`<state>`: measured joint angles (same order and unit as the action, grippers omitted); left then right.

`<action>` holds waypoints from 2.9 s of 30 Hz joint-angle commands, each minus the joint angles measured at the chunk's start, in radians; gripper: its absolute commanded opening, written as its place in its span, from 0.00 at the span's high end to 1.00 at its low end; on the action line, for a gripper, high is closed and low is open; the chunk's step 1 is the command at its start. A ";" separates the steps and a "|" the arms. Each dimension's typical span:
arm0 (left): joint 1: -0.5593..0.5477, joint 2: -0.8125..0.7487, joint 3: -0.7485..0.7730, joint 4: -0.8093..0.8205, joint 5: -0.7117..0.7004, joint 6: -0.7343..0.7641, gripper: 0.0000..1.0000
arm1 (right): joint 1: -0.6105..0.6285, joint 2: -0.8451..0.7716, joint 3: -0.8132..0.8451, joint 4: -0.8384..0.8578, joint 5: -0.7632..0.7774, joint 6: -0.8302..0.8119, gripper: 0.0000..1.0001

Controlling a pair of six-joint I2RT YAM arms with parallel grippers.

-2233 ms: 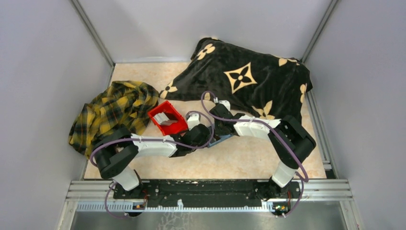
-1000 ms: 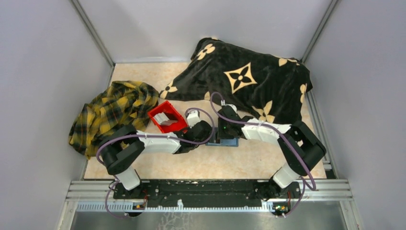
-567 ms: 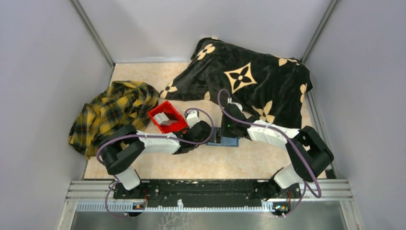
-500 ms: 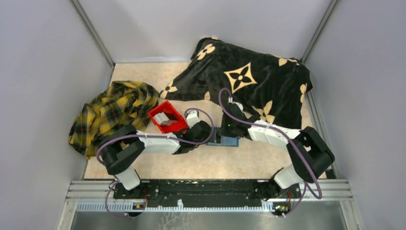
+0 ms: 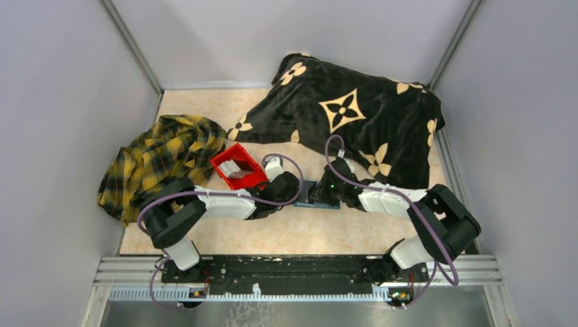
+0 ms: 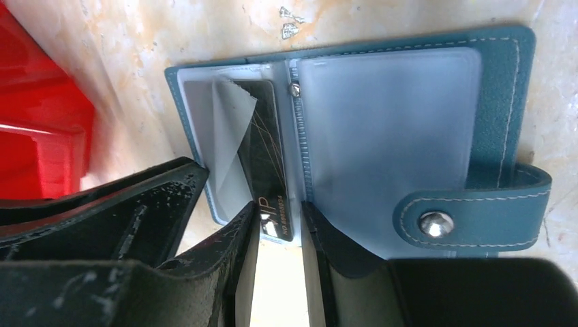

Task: Put the credit cards into the card holder
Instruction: Insert the credit card into the card holder.

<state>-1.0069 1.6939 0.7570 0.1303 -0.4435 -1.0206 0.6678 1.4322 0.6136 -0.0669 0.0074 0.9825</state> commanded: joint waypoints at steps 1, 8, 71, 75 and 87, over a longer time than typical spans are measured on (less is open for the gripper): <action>-0.004 0.079 -0.077 -0.219 0.106 0.011 0.63 | -0.025 -0.055 -0.052 0.186 -0.056 0.130 0.70; -0.004 0.076 -0.083 -0.216 0.106 0.011 0.63 | -0.034 -0.102 -0.067 0.197 -0.059 0.162 0.70; -0.004 0.054 -0.094 -0.207 0.102 0.017 0.63 | -0.051 0.063 -0.004 0.284 -0.067 0.213 0.68; -0.004 0.062 -0.096 -0.201 0.106 0.018 0.63 | -0.055 0.088 -0.005 0.305 -0.075 0.223 0.68; -0.004 0.066 -0.094 -0.193 0.109 0.022 0.63 | -0.066 0.141 0.008 0.272 -0.076 0.185 0.72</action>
<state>-1.0050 1.6829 0.7311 0.1661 -0.4316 -1.0206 0.6147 1.5459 0.5911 0.2211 -0.0818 1.1976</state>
